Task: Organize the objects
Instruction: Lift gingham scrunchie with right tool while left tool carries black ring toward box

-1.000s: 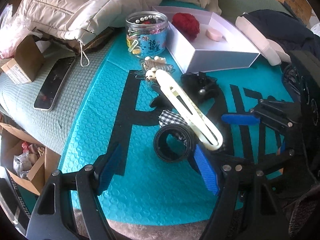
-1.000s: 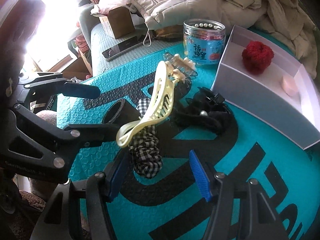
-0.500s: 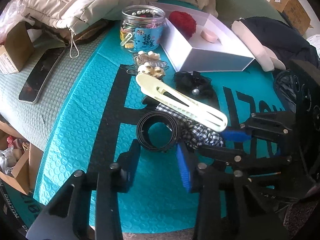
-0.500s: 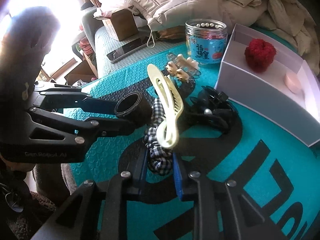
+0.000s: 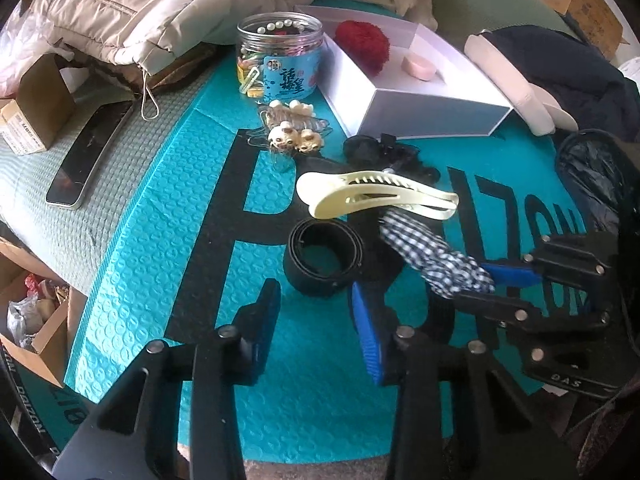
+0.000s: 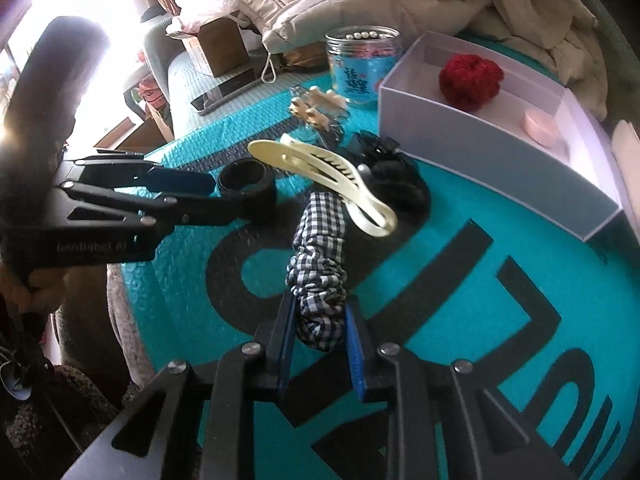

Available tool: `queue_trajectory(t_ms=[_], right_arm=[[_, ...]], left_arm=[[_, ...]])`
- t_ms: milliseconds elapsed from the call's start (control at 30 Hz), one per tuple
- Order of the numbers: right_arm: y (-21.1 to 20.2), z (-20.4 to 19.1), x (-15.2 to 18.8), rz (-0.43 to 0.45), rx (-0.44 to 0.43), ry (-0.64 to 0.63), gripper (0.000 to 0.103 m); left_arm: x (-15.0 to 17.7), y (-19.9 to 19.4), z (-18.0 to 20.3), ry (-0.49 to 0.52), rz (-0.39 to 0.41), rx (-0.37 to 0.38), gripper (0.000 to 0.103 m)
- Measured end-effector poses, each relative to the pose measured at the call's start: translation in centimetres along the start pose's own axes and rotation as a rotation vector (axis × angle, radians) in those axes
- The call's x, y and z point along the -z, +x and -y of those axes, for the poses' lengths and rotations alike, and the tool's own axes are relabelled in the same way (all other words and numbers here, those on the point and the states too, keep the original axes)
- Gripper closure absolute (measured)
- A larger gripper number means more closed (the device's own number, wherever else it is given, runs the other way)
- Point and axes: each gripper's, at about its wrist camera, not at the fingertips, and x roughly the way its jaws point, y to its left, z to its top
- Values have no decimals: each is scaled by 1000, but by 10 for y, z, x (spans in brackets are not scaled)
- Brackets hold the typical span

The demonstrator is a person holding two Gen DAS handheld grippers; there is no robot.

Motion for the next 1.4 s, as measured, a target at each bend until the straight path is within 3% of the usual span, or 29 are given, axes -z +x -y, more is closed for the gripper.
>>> queue_trajectory(t_ms=[100,200,300,667,767,800,900,1400], right_arm=[[0,3,0,-2,-1,5,79],[1,3,-1,-2,5,2,70],[4,2,-5,-2,7,0,63],[17,-3,-12,13,13,-17,63],[18,-7,-12,21,9,-33,63],[18,-8,-12,25,6,-35,68],[17,-10,-12,31,11,-43,77],[-13,-22,-2,95,-6,-69,78]], left_arm=[[-3,4,3,15,0,-22,58],[-7,8,6,36,6,-46,49],[-10,13,8,49,5,-61,48],[-16,22,8,45,11,-66,49],[-17,22,10,46,12,-95,59],[-17,22,11,49,6,-118,61],[-16,19,12,51,10,-112,61],[-1,-14,15,21,34,-123,62]])
